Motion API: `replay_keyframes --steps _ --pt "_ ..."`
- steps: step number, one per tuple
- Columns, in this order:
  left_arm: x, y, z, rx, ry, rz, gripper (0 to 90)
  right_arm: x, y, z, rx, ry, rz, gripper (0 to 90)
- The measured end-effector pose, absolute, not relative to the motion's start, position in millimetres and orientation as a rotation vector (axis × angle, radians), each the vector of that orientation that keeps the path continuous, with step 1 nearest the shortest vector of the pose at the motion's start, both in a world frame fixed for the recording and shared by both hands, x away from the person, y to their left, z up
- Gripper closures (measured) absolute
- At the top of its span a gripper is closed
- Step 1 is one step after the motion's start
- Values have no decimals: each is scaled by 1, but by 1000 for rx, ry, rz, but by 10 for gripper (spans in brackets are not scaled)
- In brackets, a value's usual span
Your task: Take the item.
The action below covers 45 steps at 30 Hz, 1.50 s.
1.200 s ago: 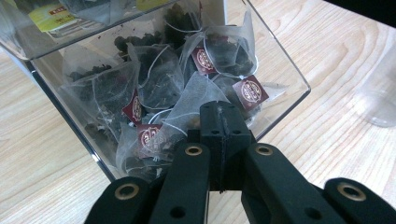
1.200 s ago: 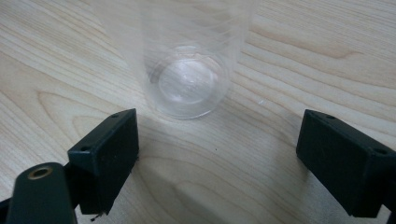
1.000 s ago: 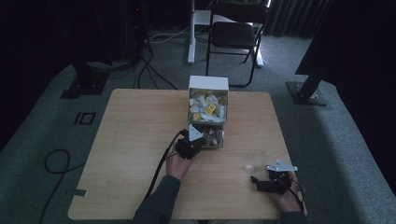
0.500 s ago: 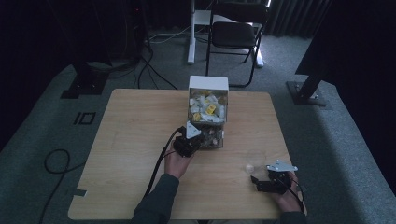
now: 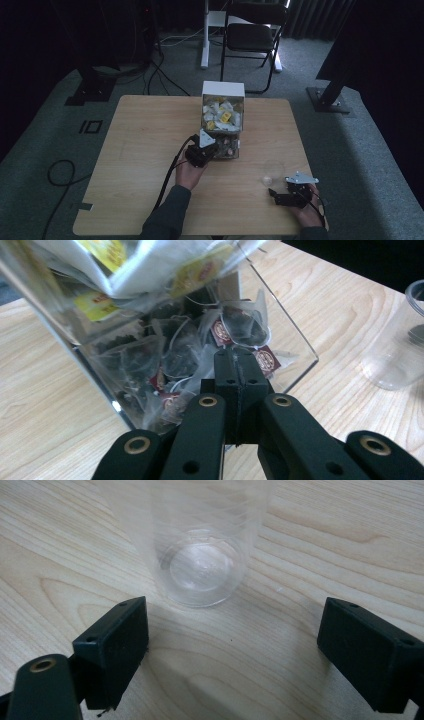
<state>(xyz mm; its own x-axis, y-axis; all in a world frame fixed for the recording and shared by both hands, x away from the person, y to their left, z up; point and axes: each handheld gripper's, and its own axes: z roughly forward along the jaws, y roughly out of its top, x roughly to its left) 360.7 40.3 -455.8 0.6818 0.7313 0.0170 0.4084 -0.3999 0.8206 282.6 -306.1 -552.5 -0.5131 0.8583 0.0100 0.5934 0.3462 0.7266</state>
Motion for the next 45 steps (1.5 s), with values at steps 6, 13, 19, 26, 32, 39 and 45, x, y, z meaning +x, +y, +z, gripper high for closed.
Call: replay_keyframes --steps 6,13,19,26,32,39,45 --pt "357 39 -460 2036 862 463 786 283 -306 -552 1278 2241 973 128" --pt "355 33 -465 2041 846 476 574 283 -306 -552 1278 2241 973 127" --pt "359 23 -473 2077 862 514 526 283 -306 -553 1277 2241 973 127" --pt "364 22 -480 2106 887 547 664 283 -306 -552 1279 2240 977 127" --pt "364 27 -478 2097 891 541 900 283 -306 -553 1278 2241 975 127" --pt "360 29 -473 2082 874 541 900 283 -306 -553 1278 2241 975 127" --pt "358 32 -466 2049 869 543 900 283 -306 -552 1278 2241 973 127"
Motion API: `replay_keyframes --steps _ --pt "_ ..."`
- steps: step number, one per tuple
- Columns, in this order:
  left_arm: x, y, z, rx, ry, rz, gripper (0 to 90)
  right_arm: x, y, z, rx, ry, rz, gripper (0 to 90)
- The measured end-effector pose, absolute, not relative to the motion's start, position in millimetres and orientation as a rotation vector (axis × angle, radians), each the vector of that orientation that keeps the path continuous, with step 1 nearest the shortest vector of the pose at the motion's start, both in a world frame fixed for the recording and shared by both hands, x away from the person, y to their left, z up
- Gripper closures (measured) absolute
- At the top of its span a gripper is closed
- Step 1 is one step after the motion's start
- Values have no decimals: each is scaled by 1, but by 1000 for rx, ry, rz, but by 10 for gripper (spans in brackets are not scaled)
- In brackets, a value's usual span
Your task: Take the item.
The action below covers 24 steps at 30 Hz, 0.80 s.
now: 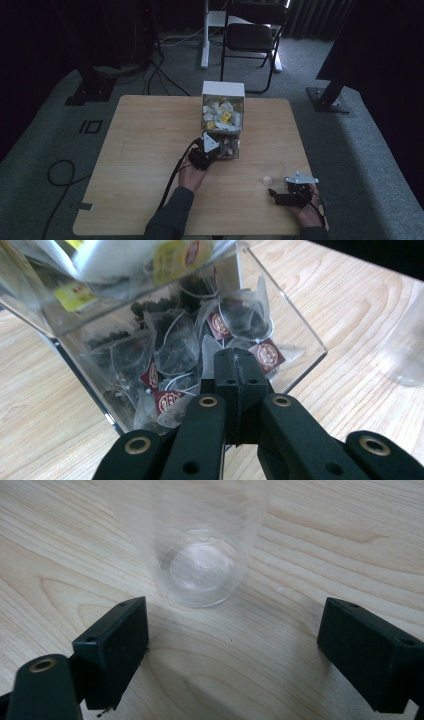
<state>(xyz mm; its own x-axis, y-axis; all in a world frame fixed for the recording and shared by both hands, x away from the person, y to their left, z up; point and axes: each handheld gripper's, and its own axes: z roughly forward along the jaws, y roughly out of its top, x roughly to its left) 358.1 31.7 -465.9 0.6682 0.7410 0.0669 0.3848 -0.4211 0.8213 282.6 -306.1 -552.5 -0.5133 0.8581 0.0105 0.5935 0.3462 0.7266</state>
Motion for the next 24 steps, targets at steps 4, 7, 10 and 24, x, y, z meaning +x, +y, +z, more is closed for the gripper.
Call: replay_keyframes --steps 4,7,10,24 --pt "357 33 -459 2033 856 542 900 283 -306 -552 1278 2241 973 127" --pt "356 34 -455 2024 847 531 900 283 -306 -552 1277 2241 973 127" --pt "356 35 -453 2021 841 521 900 283 -306 -552 1277 2241 973 127" --pt "354 37 -441 1990 815 465 900 283 -306 -552 1277 2241 973 127"
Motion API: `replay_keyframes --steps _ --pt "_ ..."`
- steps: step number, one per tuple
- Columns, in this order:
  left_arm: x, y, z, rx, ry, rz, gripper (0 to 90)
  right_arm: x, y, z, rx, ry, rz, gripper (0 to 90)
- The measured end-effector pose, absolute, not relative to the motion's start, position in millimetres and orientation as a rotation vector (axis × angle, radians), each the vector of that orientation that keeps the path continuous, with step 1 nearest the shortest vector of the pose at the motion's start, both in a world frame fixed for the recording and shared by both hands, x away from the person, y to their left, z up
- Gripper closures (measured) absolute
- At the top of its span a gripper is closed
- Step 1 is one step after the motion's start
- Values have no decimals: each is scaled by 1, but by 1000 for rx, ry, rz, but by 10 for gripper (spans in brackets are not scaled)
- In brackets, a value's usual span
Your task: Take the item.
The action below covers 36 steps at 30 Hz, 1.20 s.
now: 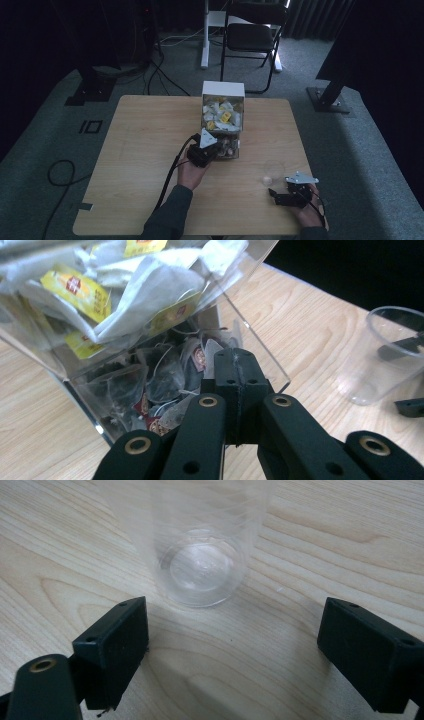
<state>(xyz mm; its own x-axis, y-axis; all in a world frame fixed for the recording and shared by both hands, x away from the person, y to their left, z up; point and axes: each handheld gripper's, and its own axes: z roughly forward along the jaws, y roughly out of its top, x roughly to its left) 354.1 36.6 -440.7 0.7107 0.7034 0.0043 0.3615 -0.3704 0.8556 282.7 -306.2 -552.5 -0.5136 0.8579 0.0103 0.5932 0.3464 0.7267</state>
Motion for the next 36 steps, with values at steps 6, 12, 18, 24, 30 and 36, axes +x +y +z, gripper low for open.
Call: replay_keyframes --steps 6,12,18,24,30,36 --pt "353 35 -436 1993 791 420 900 283 -306 -553 1276 2241 975 127" --pt "352 33 -432 1991 765 388 900 283 -306 -553 1274 2242 975 127" --pt "349 34 -427 1979 748 353 900 283 -306 -553 1274 2242 975 127" --pt "346 31 -419 1973 719 327 900 283 -306 -553 1274 2242 975 127" --pt "344 29 -411 1966 697 309 900 283 -306 -553 1274 2242 974 127" --pt "342 28 -408 1963 684 298 900 283 -306 -553 1274 2242 974 127"
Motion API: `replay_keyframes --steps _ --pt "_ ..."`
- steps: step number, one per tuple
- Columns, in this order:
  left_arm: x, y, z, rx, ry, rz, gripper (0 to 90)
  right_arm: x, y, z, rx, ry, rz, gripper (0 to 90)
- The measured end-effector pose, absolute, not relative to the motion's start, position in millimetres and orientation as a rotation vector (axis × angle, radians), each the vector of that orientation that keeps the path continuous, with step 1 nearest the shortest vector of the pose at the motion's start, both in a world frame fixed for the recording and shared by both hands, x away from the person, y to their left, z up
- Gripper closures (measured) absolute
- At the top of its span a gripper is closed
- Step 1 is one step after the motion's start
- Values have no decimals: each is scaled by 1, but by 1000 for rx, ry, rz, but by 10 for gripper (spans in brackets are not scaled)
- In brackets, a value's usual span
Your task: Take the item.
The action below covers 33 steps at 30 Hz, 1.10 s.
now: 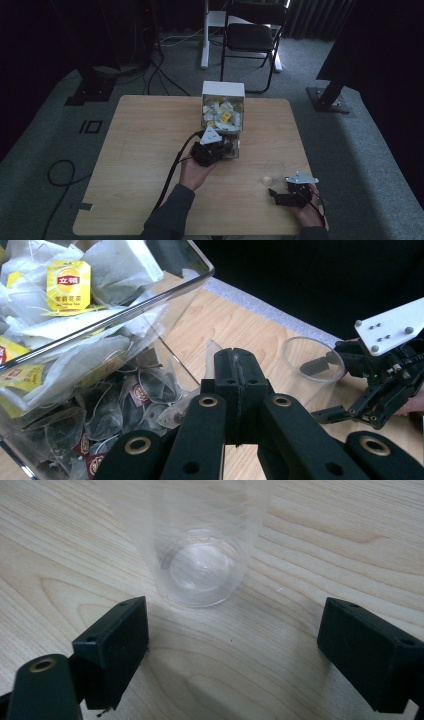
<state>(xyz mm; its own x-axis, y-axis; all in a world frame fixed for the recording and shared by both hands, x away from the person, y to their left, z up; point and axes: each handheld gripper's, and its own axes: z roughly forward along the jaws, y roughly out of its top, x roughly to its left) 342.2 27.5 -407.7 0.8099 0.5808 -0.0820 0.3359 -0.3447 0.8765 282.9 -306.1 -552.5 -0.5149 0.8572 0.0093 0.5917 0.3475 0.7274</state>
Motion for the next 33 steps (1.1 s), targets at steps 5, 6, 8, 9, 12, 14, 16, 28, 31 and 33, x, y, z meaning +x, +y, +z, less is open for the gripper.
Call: replay_keyframes --steps 5,6,8,9,12,14,16,28,31,33 --pt "340 26 -404 1951 677 292 900 283 -306 -553 1274 2242 974 127" --pt "340 25 -404 1951 675 290 900 283 -306 -553 1274 2242 974 127" --pt "339 24 -403 1954 669 288 900 283 -306 -553 1274 2242 974 127" --pt "339 23 -402 1953 667 287 900 283 -306 -553 1273 2242 974 127" --pt "339 20 -401 1956 657 281 900 283 -306 -553 1273 2242 974 127" --pt "339 18 -401 1955 651 273 900 283 -306 -553 1274 2242 974 127" --pt "339 18 -400 1955 647 272 900 283 -306 -553 1274 2242 974 127" --pt "339 10 -401 1951 637 250 900 283 -306 -553 1273 2242 973 127" --pt "338 7 -400 1954 632 249 900 283 -306 -553 1273 2242 973 127" --pt "338 6 -400 1951 629 245 900 283 -306 -553 1272 2242 973 127"
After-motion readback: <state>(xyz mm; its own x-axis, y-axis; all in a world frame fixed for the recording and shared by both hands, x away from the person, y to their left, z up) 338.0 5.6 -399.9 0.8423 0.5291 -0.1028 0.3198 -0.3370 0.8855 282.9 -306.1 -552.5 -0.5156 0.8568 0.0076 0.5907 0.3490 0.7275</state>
